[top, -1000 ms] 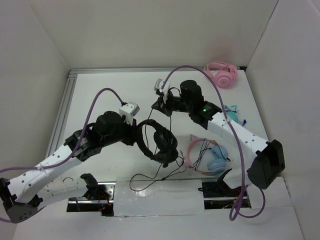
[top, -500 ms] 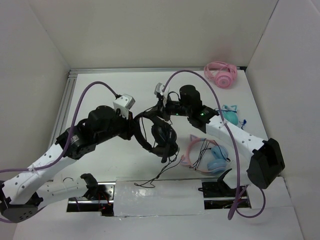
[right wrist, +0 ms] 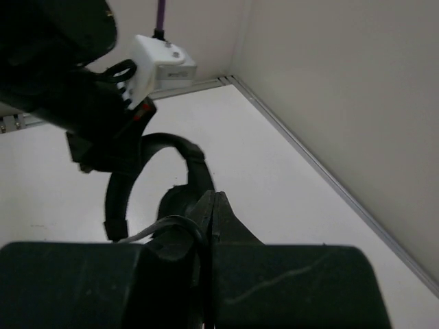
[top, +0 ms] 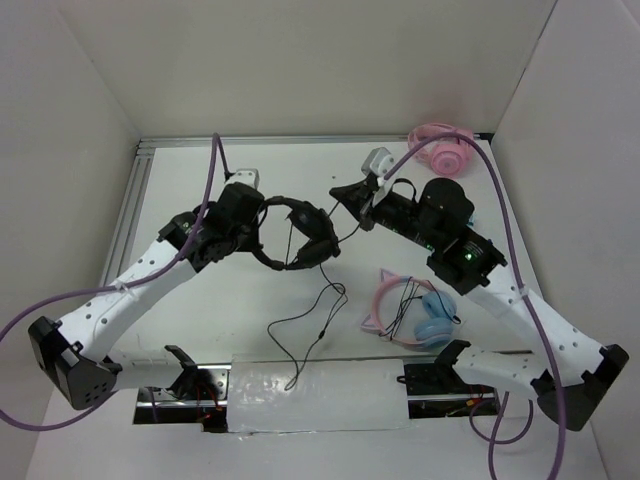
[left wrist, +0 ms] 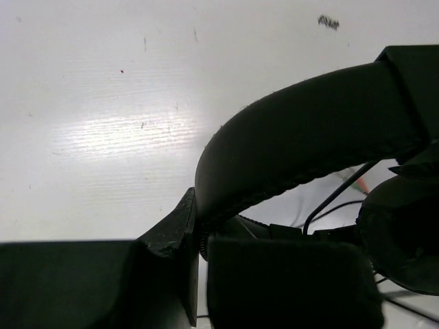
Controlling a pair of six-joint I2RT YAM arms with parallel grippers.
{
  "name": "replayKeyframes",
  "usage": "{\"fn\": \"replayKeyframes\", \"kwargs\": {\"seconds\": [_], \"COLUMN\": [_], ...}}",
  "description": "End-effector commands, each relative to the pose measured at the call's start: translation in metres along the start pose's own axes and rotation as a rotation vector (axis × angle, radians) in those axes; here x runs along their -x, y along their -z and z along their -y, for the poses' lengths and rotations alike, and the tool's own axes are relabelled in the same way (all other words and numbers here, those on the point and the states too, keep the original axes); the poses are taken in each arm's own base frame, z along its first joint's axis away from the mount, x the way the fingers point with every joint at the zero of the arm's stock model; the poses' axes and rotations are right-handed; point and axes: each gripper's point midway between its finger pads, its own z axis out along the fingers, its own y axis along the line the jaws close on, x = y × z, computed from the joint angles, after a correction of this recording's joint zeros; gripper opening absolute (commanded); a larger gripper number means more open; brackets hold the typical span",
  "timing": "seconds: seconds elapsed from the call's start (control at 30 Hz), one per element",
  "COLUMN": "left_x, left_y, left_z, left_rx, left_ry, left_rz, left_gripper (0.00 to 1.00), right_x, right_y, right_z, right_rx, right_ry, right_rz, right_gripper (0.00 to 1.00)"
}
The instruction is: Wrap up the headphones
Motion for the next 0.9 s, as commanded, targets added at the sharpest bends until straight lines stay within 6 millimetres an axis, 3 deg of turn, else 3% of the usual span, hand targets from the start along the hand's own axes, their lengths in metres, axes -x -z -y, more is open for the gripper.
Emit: {"fn": "replayKeyframes", "kwargs": {"seconds": [0.0, 0.2, 0.3, 0.47, 0.63, 0.8, 0.87], "left_x": [0.034, 0.049, 0.062, 0.096, 0.084, 0.072, 0.072], "left_y": [0.006, 0.001, 0.007, 0.013, 0.007, 0.013, 0.014], "left_z": [-0.010, -0.011, -0.026, -0.051, -0.052, -0.042, -0.029], "left_rx": [0.056, 0.037, 0.101, 0.179, 0.183, 0.100, 0.024], "left_ry": [0.101, 0.071, 0.115, 0.183, 0.155, 0.112, 0.059], "left_rz": [0.081, 0.123, 0.162, 0.205, 0.180, 0.181, 0.202], "left_gripper": [0.00, 0.00, 0.00, 0.00, 0.00, 0.00, 0.00], "right_x": [0.018, 0.031, 0.030, 0.040, 0.042, 0.029, 0.030], "right_y": [0.017, 0.035, 0.037, 0.042, 0.040, 0.014, 0.006], "right_z": [0.007, 0.022, 0.026, 0.003, 0.024, 0.030, 0.034], "right_rx": [-0.101, -0.204, -0.220, -0.128, -0.238, -0.229, -0.222], "right_ry": [-0.014, 0.003, 0.014, -0.016, 0.013, 0.072, 0.098], "right_rz": [0.007, 0.003, -0.020, -0.003, -0.013, -0.072, -0.077], "right_gripper": [0.00, 0.00, 0.00, 0.00, 0.00, 0.02, 0.02]}}
